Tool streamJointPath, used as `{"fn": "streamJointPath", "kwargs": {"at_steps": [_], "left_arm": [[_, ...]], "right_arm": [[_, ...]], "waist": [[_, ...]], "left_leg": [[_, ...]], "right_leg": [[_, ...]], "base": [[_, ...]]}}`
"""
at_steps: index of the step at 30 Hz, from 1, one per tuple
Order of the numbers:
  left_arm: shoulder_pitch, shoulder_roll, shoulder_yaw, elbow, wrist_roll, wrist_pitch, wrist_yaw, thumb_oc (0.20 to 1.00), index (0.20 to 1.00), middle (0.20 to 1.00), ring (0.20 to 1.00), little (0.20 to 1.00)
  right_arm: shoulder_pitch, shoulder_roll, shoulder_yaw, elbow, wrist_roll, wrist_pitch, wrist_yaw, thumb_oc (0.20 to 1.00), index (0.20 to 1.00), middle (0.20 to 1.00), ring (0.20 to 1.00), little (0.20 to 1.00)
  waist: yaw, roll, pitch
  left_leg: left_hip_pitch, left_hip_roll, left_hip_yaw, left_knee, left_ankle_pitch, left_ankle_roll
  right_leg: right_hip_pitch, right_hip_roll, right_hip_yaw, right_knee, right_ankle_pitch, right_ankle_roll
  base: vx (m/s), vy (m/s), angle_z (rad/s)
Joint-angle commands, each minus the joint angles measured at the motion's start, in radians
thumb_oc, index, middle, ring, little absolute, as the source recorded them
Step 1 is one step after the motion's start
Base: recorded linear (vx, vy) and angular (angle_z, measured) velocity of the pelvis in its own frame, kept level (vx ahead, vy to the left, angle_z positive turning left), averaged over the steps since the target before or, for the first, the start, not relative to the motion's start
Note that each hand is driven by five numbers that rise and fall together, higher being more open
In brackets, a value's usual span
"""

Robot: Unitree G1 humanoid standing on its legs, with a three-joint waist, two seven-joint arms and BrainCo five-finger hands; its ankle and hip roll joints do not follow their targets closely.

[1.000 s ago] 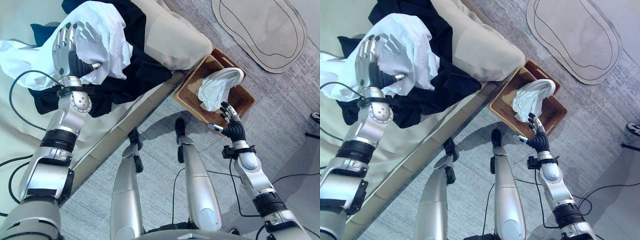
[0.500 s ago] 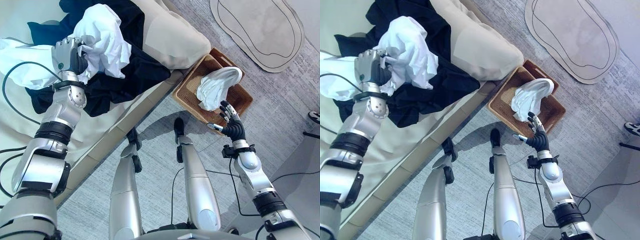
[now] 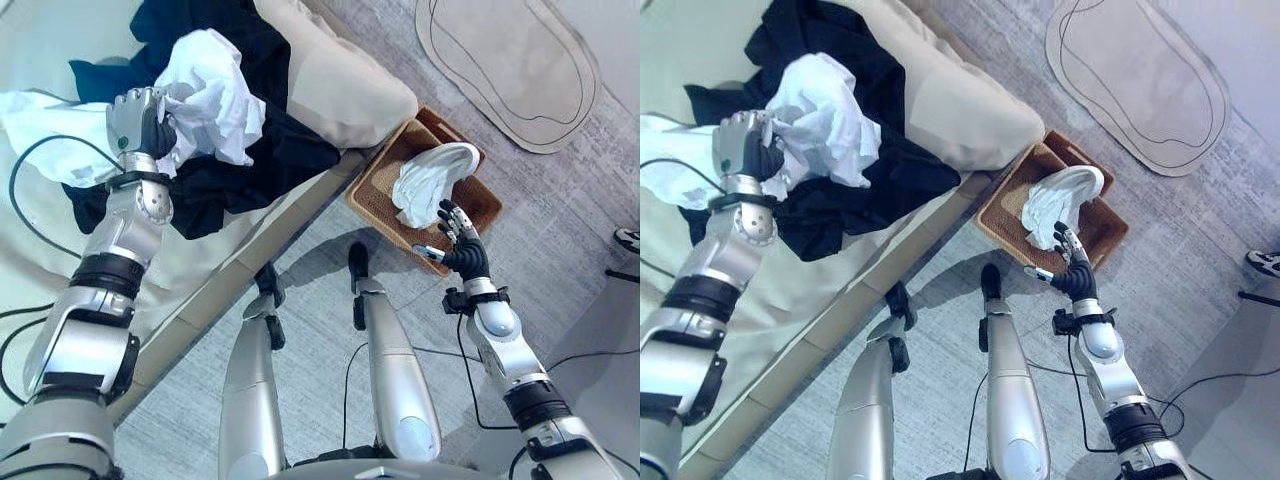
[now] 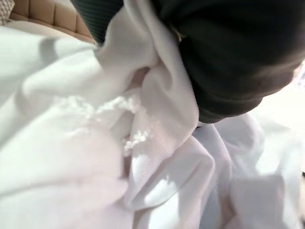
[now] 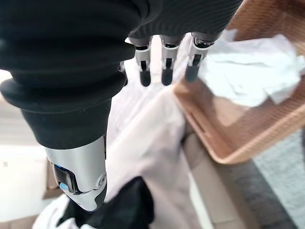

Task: Pick up clothes into the bucket

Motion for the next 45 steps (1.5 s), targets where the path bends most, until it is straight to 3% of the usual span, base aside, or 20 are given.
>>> {"fn": "streamJointPath", "kwargs": {"at_steps": [1,7,13,17,20,24,32,37,45], "left_arm": [[0.115,-0.024,0.089,-0.087,-0.019,-0.057,0.018,0.2,0.2,0.2,0.2,0.2],[0.295,-0.067,0.189,-0.332,-0.022,-0.14,0.002,0.2,0.2,0.2,0.2,0.2],[0.376,-0.055,0.216,-0.451,-0.008,-0.184,-0.03,0.2,0.2,0.2,0.2,0.2],[0.409,-0.067,0.223,-0.584,-0.098,-0.258,-0.107,0.2,0.2,0.2,0.2,0.2],[0.413,-0.069,0.216,-0.626,-0.145,-0.275,-0.141,0.2,0.2,0.2,0.2,0.2],[0.397,-0.098,0.163,-0.729,-0.341,-0.331,-0.231,0.2,0.2,0.2,0.2,0.2],[0.359,-0.131,0.077,-0.786,-0.448,-0.329,-0.329,0.2,0.2,0.2,0.2,0.2],[0.372,-0.153,0.017,-0.83,-0.544,-0.327,-0.424,0.2,0.2,0.2,0.2,0.2],[0.401,-0.191,-0.033,-0.886,-0.654,-0.319,-0.51,0.2,0.2,0.2,0.2,0.2]], "right_arm": [[0.061,-0.009,-0.001,0.01,-0.028,-0.018,-0.008,1.0,1.0,1.0,1.0,1.0],[0.047,-0.023,-0.008,0.046,-0.117,-0.007,-0.026,1.0,1.0,1.0,1.0,1.0],[0.024,-0.026,0.008,0.053,-0.126,-0.003,-0.007,1.0,1.0,1.0,1.0,1.0],[-0.036,-0.046,0.039,0.063,-0.205,0.007,-0.014,1.0,1.0,1.0,1.0,1.0],[-0.062,-0.059,0.067,0.057,-0.241,0.01,-0.011,1.0,1.0,1.0,1.0,1.0],[-0.122,-0.099,0.165,-0.018,-0.3,0.012,0.057,1.0,1.0,1.0,1.0,1.0],[-0.175,-0.053,0.293,-0.153,-0.215,0.014,0.191,1.0,1.0,1.0,1.0,1.0],[-0.153,0.021,0.355,-0.194,-0.073,0.04,0.28,1.0,1.0,1.0,1.0,1.0],[-0.173,0.064,0.401,-0.161,-0.123,0.045,0.261,1.0,1.0,1.0,1.0,1.0]], "waist": [[0.035,0.016,-0.123],[0.08,0.03,-0.156],[0.103,0.038,-0.191],[0.128,0.045,-0.235],[0.132,0.048,-0.248],[0.147,0.05,-0.282],[0.156,0.052,-0.327],[0.161,0.057,-0.361],[0.163,0.061,-0.379]], "left_leg": [[0.06,-0.039,-0.049,0.01,-0.086,0.041],[0.248,-0.05,-0.07,-0.139,-0.044,0.02],[0.37,-0.052,-0.082,-0.254,0.0,0.008],[0.458,-0.048,-0.092,-0.343,0.034,-0.004],[0.492,-0.047,-0.094,-0.367,0.04,-0.006],[0.554,-0.049,-0.101,-0.373,0.034,-0.004],[0.631,-0.034,-0.091,-0.382,0.018,-0.006],[0.672,-0.028,-0.091,-0.398,0.018,-0.01],[0.691,-0.026,-0.098,-0.404,0.016,-0.009]], "right_leg": [[0.1,-0.042,-0.055,-0.143,0.11,0.041],[0.303,-0.053,-0.089,-0.28,0.133,0.051],[0.427,-0.055,-0.12,-0.371,0.158,0.056],[0.515,-0.045,-0.15,-0.438,0.171,0.058],[0.546,-0.041,-0.16,-0.455,0.172,0.057],[0.611,-0.035,-0.167,-0.458,0.158,0.053],[0.69,-0.024,-0.171,-0.478,0.142,0.05],[0.73,-0.014,-0.178,-0.49,0.131,0.047],[0.754,-0.01,-0.186,-0.496,0.124,0.043]], "base": [[0.08,-0.012,-0.04],[0.1,-0.041,0.0],[0.11,-0.035,0.14],[0.08,-0.043,0.15],[0.06,-0.037,0.15],[0.07,-0.029,0.05],[0.07,-0.037,-0.02],[0.06,-0.029,0.0],[0.02,-0.01,0.01]]}}
